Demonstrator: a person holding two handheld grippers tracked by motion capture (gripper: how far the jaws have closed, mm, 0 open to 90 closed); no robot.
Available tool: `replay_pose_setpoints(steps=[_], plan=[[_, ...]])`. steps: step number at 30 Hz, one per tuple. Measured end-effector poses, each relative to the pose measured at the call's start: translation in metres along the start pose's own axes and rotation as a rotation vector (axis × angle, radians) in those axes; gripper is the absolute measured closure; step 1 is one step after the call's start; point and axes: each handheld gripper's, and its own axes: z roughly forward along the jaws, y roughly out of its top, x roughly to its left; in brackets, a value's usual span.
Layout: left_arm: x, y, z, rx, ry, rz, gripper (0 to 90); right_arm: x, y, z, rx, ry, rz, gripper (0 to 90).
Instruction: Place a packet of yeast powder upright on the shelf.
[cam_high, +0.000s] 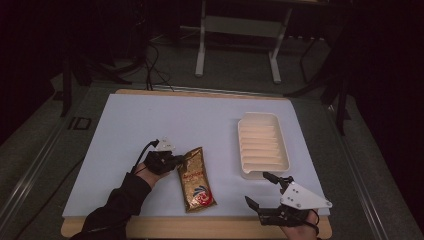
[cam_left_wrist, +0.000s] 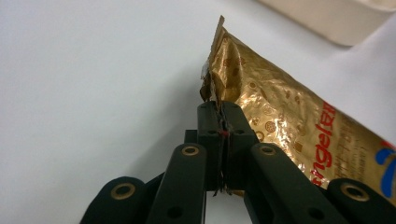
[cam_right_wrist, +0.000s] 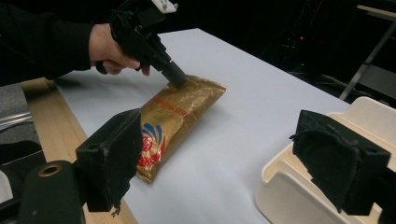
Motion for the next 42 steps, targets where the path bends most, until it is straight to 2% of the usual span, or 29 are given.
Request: replay_pose_setpoints(steps=[7, 14, 21, 34, 42], plan=[[-0.008, 0.011, -0.016, -0.034, -0.029, 0.005, 88.9, 0.001, 0.001, 0.000, 0.000, -0.007, -0.011, 15.9], [-0.021, 0.023, -0.033, -0.075, -0.055, 0.052, 88.9, 0.001, 0.002, -0.002, -0.012, -0.017, -0.015, 15.9], [-0.036, 0.033, -0.046, -0.121, -0.101, 0.079, 89.0, 0.001, 0.004, -0.005, -0.035, -0.026, -0.011, 15.8], [-0.059, 0.043, -0.060, -0.149, -0.169, 0.135, 89.1, 0.002, 0.008, -0.008, -0.030, -0.006, 0.006, 16.7], [-0.076, 0.050, -0.074, -0.180, -0.230, 0.202, 89.1, -0.002, 0.011, -0.011, -0.011, -0.019, 0.017, 20.8]])
